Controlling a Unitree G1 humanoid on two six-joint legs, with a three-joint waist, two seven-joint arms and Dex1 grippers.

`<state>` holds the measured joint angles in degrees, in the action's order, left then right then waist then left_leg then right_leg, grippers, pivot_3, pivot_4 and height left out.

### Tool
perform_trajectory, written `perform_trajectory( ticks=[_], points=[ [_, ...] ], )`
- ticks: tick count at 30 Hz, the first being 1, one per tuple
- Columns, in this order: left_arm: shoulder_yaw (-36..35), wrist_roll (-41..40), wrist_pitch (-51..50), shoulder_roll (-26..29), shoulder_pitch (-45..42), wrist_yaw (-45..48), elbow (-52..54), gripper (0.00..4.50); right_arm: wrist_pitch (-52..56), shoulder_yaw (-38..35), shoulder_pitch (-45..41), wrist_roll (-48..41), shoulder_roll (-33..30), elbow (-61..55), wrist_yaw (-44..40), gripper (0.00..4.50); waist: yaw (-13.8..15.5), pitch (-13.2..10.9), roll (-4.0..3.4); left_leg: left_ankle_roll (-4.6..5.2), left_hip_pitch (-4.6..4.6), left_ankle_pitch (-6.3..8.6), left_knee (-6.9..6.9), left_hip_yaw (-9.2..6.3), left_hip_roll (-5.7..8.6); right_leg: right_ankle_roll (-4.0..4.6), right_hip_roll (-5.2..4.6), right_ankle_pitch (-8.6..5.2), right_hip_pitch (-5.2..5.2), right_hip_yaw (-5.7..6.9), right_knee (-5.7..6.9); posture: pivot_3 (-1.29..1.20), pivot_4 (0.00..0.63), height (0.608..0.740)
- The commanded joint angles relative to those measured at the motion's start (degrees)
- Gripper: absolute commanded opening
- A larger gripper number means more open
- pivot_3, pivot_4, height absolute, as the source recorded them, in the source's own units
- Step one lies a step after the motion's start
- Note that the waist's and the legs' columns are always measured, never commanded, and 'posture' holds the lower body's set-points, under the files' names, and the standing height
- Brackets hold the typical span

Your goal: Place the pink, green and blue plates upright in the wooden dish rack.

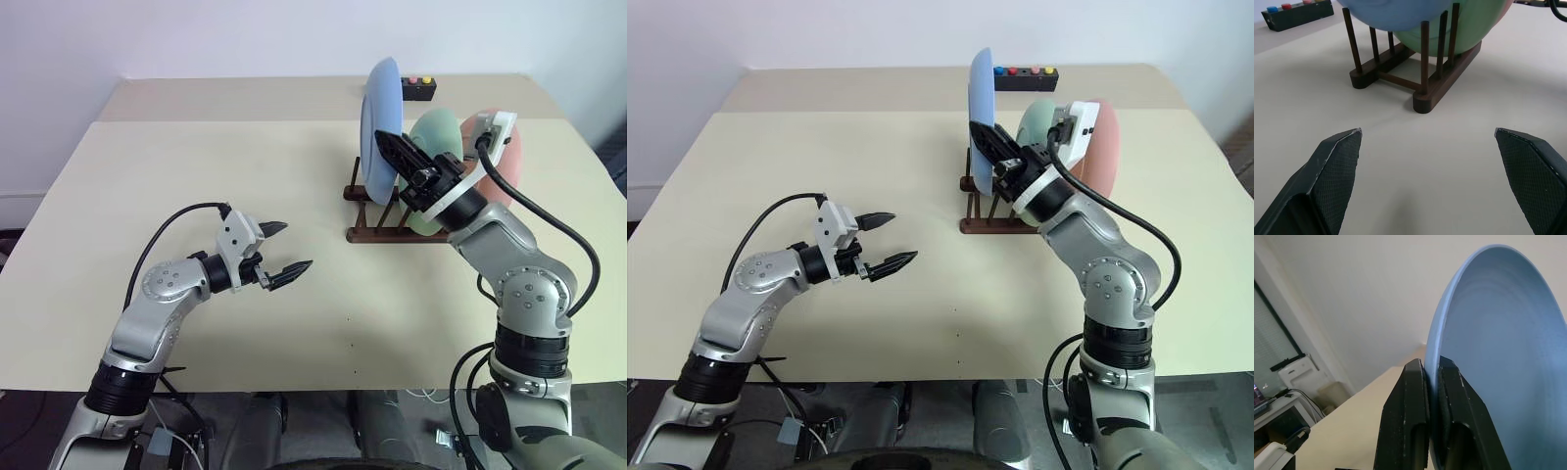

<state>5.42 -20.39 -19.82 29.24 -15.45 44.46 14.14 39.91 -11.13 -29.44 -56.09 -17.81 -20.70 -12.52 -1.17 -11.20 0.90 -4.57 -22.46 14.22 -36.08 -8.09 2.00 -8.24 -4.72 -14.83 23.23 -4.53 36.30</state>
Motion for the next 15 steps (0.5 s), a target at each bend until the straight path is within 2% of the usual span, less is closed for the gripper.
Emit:
perform_trajectory(
  ticks=[1, 9, 12, 15],
  points=[
    [-0.50, 0.26, 0.42, -0.02, -0.42, -0.19, 1.77, 4.46, -0.02, -0.82, 0.19, -1.68, 0.47, -2.68, 0.53, 0.00, 0.00, 0.00, 0.00, 0.00, 0.00, 0.00, 0.00, 0.00, 0.00, 0.00, 0.00, 0.00, 0.00, 0.00, 0.00, 0.00, 0.150, 0.740],
    [-0.38, 0.38, 0.52, -0.10, -0.45, -0.16, 1.75, 4.46, 0.29, -1.15, 1.49, -2.92, 0.22, -3.12, 0.46, 0.00, -0.01, 0.00, 0.00, 0.00, 0.00, 0.00, 0.01, 0.00, 0.00, 0.00, 0.00, 0.00, 0.00, 0.00, 0.00, 0.00, 0.150, 0.740],
    [-0.37, 0.45, 0.51, -0.12, -0.42, -0.16, 1.78, 4.50, 0.09, -1.32, 1.89, -3.01, -0.06, -2.72, -0.13, 1.10, 0.00, 0.00, 0.00, 0.00, 0.00, 0.00, 0.00, 0.00, 0.00, 0.00, 0.00, 0.00, 0.00, 0.00, 0.00, 0.00, 0.150, 0.740],
    [-0.39, 0.50, 0.48, -0.15, -0.37, -0.15, 1.79, 4.50, -0.03, -1.42, 2.01, -2.83, -0.25, -2.42, -0.47, 2.56, -0.01, 0.00, 0.00, 0.00, 0.00, 0.00, 0.00, 0.00, 0.00, 0.00, 0.00, 0.00, 0.00, 0.00, 0.00, 0.00, 0.150, 0.740]
  ],
)
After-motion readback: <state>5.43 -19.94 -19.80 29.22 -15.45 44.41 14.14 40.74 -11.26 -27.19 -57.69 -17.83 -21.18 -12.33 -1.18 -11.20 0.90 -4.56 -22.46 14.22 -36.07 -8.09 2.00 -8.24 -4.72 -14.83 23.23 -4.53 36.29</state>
